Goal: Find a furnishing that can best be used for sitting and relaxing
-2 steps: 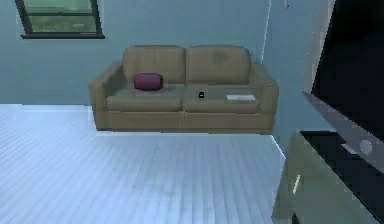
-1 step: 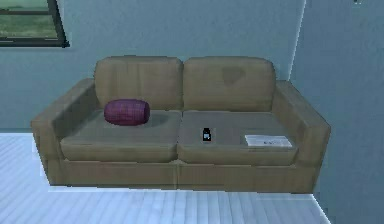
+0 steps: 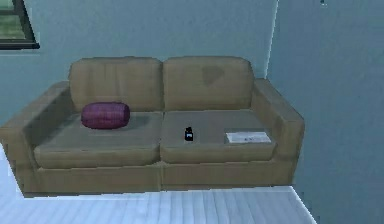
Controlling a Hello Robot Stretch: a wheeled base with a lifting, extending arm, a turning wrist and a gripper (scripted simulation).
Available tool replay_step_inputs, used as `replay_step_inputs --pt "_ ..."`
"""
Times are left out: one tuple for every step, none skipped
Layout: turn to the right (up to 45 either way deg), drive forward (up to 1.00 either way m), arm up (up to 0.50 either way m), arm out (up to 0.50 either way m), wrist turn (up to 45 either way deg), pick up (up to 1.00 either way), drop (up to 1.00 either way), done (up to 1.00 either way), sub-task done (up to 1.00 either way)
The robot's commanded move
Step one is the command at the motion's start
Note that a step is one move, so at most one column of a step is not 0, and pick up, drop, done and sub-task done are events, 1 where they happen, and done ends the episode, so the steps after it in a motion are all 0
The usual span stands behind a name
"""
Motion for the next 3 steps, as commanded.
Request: replay_step_inputs --pt "0.0 0.50 0.00 0.00 0.0 0.00 0.00 0.00 0.00" --pt "42.0 0.00 0.00 0.00 0.0 0.00 0.00 0.00 0.00" --pt "0.0 0.30 0.00 0.00 0.0 0.00 0.00 0.00 0.00"
